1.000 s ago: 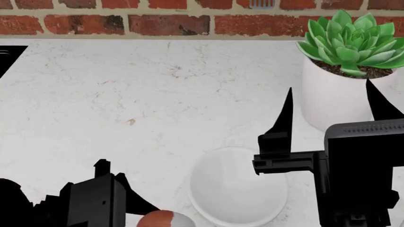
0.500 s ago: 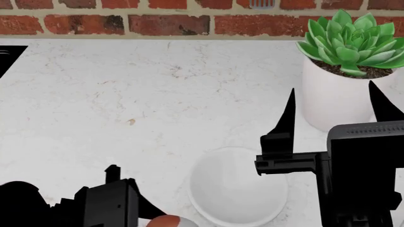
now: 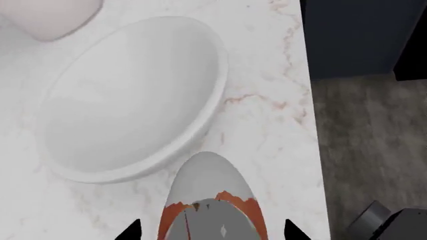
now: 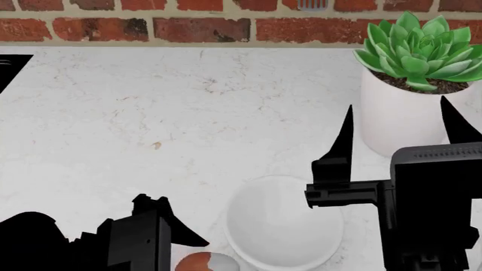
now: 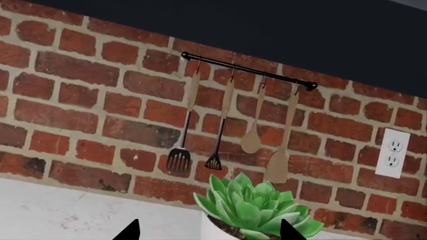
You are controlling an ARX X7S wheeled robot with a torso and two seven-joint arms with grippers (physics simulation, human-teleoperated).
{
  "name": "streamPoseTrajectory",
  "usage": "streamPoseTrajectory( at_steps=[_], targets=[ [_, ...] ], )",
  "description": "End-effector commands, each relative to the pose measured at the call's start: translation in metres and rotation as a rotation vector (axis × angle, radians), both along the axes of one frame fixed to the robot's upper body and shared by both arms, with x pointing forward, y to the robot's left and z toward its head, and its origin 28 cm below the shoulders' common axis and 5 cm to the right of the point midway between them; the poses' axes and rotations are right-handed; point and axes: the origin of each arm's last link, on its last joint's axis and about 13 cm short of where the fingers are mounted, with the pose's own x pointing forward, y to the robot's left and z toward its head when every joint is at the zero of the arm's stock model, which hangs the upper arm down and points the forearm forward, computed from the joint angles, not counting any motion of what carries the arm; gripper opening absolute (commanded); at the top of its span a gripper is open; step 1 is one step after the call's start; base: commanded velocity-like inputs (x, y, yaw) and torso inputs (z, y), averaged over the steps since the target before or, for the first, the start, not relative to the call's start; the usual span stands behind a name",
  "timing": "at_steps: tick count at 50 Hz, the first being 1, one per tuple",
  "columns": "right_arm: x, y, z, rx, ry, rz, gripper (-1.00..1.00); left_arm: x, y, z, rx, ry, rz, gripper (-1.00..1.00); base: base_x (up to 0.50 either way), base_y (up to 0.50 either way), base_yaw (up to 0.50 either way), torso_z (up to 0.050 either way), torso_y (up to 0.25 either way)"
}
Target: Place the eggs and milk next to the bowl.
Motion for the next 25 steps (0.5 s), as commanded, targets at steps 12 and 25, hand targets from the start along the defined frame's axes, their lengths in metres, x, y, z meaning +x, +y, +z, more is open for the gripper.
streamPoseTrajectory(
  at_steps=[12,25],
  targets=[
    [-0.002,-0.003,0.001,0.008,-0.013,-0.009,1.00,-0.002,-0.006,-0.013,0.032,0.011,-0.001,1.00,0.00,0.00,0.00,0.000,0.000],
    [-0.003,-0.004,0.002,0.006,-0.015,-0.011,1.00,-0.006,-0.007,-0.001,-0.010,0.000,-0.016,1.00,0.00,0.00,0.00,0.000,0.000]
  ],
)
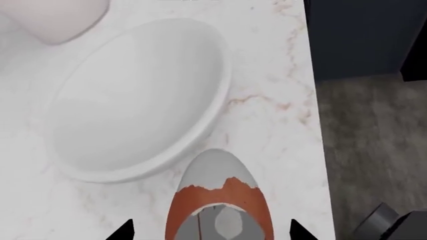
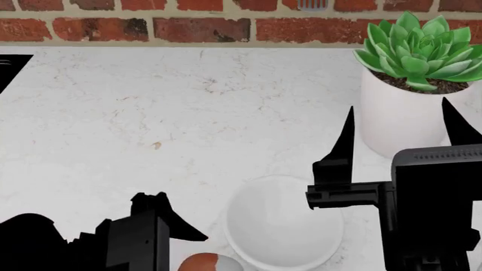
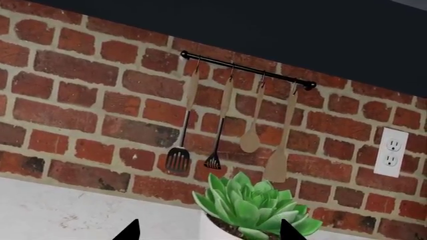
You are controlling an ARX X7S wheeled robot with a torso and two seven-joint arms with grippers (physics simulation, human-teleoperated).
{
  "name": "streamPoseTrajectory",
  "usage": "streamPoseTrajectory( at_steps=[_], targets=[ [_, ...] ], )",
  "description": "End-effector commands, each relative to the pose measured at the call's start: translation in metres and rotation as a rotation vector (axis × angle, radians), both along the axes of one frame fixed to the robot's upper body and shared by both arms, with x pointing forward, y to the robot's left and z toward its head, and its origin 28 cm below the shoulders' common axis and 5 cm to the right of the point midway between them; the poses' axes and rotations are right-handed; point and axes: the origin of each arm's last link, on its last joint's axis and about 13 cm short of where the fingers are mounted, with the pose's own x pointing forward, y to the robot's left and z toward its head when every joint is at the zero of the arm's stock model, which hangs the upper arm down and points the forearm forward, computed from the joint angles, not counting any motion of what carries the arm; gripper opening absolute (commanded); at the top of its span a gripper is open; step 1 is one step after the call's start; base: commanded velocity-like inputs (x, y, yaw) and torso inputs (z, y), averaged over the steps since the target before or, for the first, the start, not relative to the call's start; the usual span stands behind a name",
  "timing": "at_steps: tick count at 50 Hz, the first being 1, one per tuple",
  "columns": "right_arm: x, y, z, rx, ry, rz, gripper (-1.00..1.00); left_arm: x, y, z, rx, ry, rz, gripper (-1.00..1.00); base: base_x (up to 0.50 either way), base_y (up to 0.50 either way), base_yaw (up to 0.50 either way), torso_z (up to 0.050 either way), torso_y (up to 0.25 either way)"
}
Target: Place the eggs and milk next to the bowl.
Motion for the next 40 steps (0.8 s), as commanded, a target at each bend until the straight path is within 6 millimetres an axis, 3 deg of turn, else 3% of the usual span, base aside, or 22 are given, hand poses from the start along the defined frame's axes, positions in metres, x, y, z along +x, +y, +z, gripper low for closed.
streamPoseTrajectory(
  at_steps=[1,20,40],
  targets=[
    [-0.002,-0.003,0.003,0.007,-0.016,-0.008,1.00,-0.005,-0.007,0.001,-0.006,0.014,-0.025,1.00,0.00,0.00,0.00,0.000,0.000],
    [-0.001,-0.001,0.004,0.003,-0.015,-0.003,1.00,-0.011,0.003,0.031,-0.086,-0.043,-0.012,1.00,0.00,0.00,0.00,0.000,0.000],
    [0.000,0.000,0.006,0.000,-0.019,0.003,1.00,-0.036,0.029,0.060,-0.283,0.000,0.064,1.00,0.00,0.00,0.00,0.000,0.000]
  ],
)
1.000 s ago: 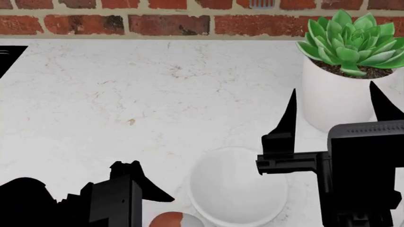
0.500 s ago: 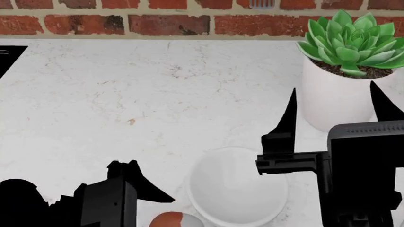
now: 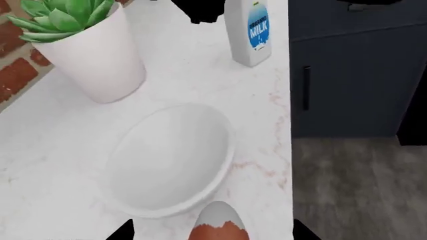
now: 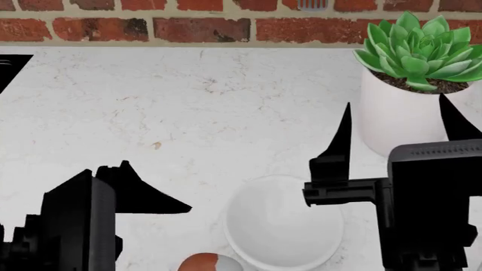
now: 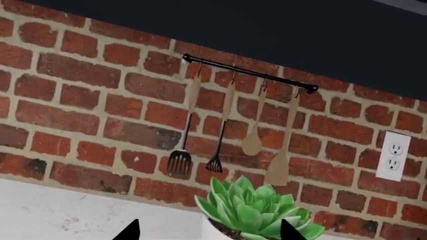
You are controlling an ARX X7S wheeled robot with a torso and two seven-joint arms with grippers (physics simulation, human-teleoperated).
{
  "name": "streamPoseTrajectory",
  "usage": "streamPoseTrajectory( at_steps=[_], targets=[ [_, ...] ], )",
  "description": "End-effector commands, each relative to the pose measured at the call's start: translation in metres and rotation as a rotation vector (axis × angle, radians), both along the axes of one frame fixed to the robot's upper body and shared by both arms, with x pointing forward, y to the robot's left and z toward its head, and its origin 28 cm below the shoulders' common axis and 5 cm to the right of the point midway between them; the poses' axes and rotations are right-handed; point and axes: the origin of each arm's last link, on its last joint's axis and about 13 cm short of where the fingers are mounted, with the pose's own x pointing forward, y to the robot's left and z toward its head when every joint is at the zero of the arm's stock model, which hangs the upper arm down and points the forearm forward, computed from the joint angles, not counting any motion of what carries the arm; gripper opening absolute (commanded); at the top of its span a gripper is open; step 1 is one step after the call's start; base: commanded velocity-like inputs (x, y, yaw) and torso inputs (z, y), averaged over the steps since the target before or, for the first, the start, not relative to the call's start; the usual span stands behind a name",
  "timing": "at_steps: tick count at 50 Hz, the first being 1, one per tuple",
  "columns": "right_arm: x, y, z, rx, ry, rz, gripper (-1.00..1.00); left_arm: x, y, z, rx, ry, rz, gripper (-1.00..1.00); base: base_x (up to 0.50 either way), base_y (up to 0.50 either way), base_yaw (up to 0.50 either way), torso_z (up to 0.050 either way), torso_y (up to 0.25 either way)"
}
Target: Place the eggs and milk next to the bowl.
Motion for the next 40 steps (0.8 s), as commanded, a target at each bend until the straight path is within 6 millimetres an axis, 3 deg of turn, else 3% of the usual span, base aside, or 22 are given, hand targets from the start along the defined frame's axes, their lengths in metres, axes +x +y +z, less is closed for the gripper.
streamPoseTrajectory(
  at_steps=[1,22,40],
  targets=[
    [-0.001,-0.002,0.003,0.006,-0.015,-0.002,1.00,-0.010,0.011,0.015,-0.103,0.013,0.061,1.00,0.00,0.00,0.00,0.000,0.000],
    [0.002,0.001,0.006,0.008,-0.026,0.017,1.00,-0.029,0.045,0.034,-0.259,-0.025,0.344,1.00,0.00,0.00,0.00,0.000,0.000],
    [0.006,0.000,0.002,0.019,-0.025,0.027,1.00,-0.035,0.073,0.024,-0.231,-0.028,0.620,1.00,0.00,0.00,0.00,0.000,0.000]
  ],
)
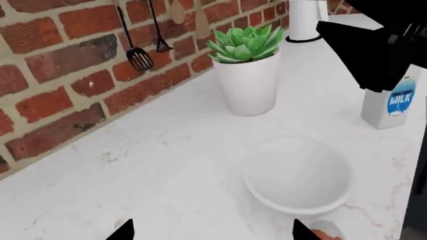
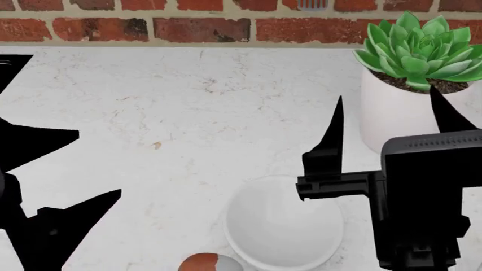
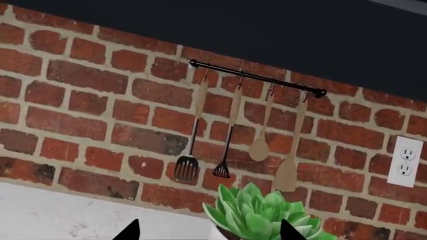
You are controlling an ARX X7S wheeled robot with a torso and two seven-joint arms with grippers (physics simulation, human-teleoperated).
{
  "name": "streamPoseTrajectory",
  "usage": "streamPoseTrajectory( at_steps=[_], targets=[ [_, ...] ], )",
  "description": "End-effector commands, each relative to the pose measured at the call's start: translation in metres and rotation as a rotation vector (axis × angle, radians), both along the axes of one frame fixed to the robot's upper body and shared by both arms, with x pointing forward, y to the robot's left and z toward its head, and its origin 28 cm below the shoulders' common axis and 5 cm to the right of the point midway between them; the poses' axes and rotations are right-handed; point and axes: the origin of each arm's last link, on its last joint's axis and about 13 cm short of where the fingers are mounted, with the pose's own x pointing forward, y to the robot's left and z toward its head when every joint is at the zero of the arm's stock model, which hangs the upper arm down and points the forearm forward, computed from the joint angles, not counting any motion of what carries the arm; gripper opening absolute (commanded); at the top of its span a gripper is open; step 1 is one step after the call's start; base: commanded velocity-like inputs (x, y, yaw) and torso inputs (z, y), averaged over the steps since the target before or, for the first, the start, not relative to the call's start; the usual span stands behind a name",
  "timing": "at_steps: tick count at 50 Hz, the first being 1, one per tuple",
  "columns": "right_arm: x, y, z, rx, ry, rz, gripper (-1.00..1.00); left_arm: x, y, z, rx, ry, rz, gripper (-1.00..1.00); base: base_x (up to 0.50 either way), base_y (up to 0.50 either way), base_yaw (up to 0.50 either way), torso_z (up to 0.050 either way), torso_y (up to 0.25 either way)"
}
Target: Place the eggs and milk next to the bowl.
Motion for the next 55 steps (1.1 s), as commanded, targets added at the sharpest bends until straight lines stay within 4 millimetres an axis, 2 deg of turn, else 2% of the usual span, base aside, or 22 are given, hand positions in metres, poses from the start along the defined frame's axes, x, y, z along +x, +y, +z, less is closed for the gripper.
streamPoseTrajectory(
  at_steps=[1,12,35,36,55],
  targets=[
    [0.000,-0.003,0.000,0.016,-0.014,0.000,1.00,-0.004,0.016,-0.007,0.018,0.020,0.190,1.00,0.00,0.00,0.00,0.000,0.000],
    [0.002,-0.003,-0.002,0.019,-0.012,0.005,1.00,-0.005,0.030,-0.014,0.038,0.049,0.347,1.00,0.00,0.00,0.00,0.000,0.000],
    [0.003,-0.003,-0.003,0.024,-0.015,0.010,1.00,-0.018,0.040,-0.025,-0.007,0.078,0.666,1.00,0.00,0.00,0.00,0.000,0.000],
    [0.003,-0.003,-0.004,0.024,-0.015,0.010,1.00,-0.020,0.039,-0.025,-0.054,0.109,0.661,1.00,0.00,0.00,0.00,0.000,0.000],
    [0.005,-0.003,-0.005,0.029,-0.015,0.021,1.00,-0.041,0.049,-0.035,-0.040,0.129,0.943,1.00,0.00,0.00,0.00,0.000,0.000]
  ],
)
